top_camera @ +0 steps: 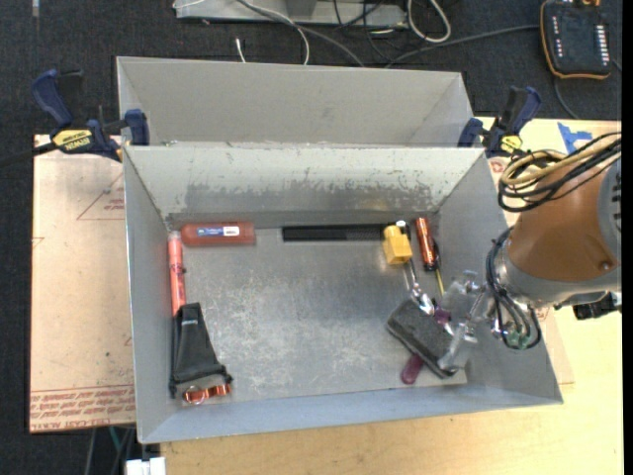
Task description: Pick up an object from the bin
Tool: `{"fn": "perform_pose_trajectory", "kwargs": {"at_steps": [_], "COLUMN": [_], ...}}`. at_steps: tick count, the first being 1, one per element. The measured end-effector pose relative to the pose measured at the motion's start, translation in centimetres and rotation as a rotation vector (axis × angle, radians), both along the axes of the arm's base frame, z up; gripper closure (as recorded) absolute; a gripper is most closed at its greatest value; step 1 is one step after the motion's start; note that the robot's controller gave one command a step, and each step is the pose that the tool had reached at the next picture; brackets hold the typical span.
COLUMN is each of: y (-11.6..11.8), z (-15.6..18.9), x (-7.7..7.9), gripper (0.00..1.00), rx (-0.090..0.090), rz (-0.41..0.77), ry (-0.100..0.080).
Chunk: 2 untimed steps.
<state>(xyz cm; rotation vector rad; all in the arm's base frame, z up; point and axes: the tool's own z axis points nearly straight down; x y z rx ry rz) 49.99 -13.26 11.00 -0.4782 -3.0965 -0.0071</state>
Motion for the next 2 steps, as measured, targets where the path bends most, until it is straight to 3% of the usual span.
{"fn": "perform_pose_trajectory", "kwargs": {"at_steps": [1, 2], "y": [0.4, 0.83], "z": [-4.02, -4.02], "x": [-1.56, -0.99], "gripper": [0.0, 1.0], "rx": [-0.005, -0.003], "rz": [-0.055, -0.132], "ry": [-0.012, -0.009]}}
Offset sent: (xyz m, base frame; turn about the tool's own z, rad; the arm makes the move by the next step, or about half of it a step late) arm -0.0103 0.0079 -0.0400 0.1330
